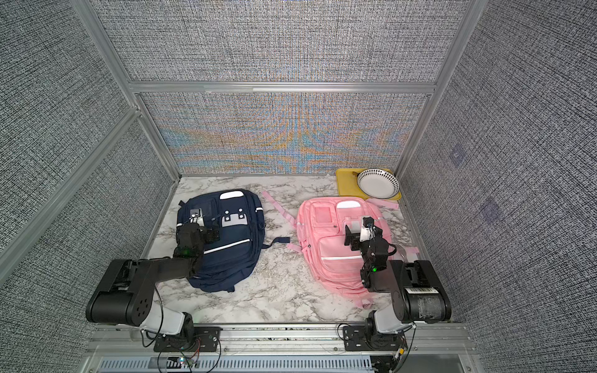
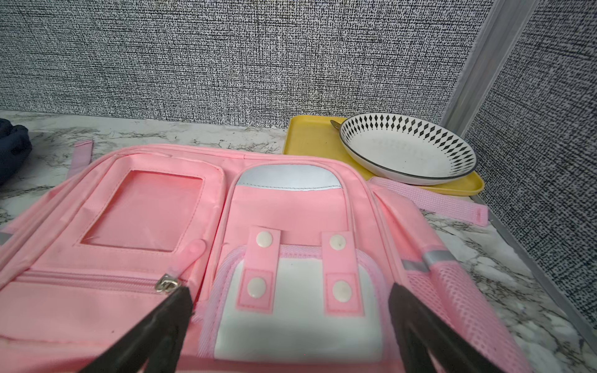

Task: Zip up the backpack
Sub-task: Adjust the backpack at the center of the board.

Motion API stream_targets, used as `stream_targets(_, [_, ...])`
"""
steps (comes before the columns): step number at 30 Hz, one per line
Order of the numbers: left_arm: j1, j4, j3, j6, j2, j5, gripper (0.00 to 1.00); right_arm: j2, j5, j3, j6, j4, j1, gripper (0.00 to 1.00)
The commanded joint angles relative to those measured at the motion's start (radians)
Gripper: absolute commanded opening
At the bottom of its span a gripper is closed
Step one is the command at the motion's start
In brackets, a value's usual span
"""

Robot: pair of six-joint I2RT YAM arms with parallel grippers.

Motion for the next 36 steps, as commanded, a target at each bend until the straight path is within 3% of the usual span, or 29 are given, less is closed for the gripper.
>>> stream_targets(1, [0.003,0.032,-0.003,0.005,-0.009,-0.014,1.00,-0.007,0.025,0.030,0.013,-0.012,0.001,0.89])
stream_targets(4, [-0.002,-0.036,0.016,0.008,-0.057,-0.036,1.00,-0.085,0.042,0.219,0.023,-0.370,-0.004,0.62])
stream_targets(5, [-0.012,-0.047,0.037,0.022,-0.066,-0.063,1.00,-0.105,0.030,0.285,0.009,-0.469,-0.002,0.58])
stream_targets(7, [-0.039,-0.474,0.222,-0.021,-0.159,-0.143,1.00,-0.146,-0.014,0.405,-0.016,-0.646,0.000,0.58])
stream_targets(9, [-0.049,-0.709,0.368,-0.054,-0.205,-0.157,1.00,-0.172,-0.038,0.488,-0.002,-0.771,0.003,0.58])
stream_targets(13, [-0.091,-0.883,0.509,-0.074,-0.305,-0.016,0.99,-0.167,-0.110,0.642,0.091,-0.996,0.027,0.59])
stream_targets(16, [-0.172,-0.918,0.555,-0.137,-0.330,0.100,0.94,-0.158,-0.143,0.703,0.123,-1.141,0.100,0.58])
stream_targets(20, [-0.354,-0.926,0.614,-0.206,-0.244,0.185,0.89,-0.228,-0.105,0.635,0.233,-1.174,0.191,0.58])
stream_targets(24, [-0.531,-0.968,0.723,-0.290,-0.066,0.182,0.85,-0.372,-0.063,0.481,0.356,-1.199,0.214,0.57])
stream_targets(28, [-0.571,-0.942,0.768,-0.414,0.084,0.321,0.78,-0.547,0.020,0.364,0.420,-1.321,0.214,0.58])
stream_targets(36, [-0.609,-0.900,0.921,-0.553,0.358,0.504,0.70,-0.772,0.040,0.220,0.618,-1.469,0.214,0.58])
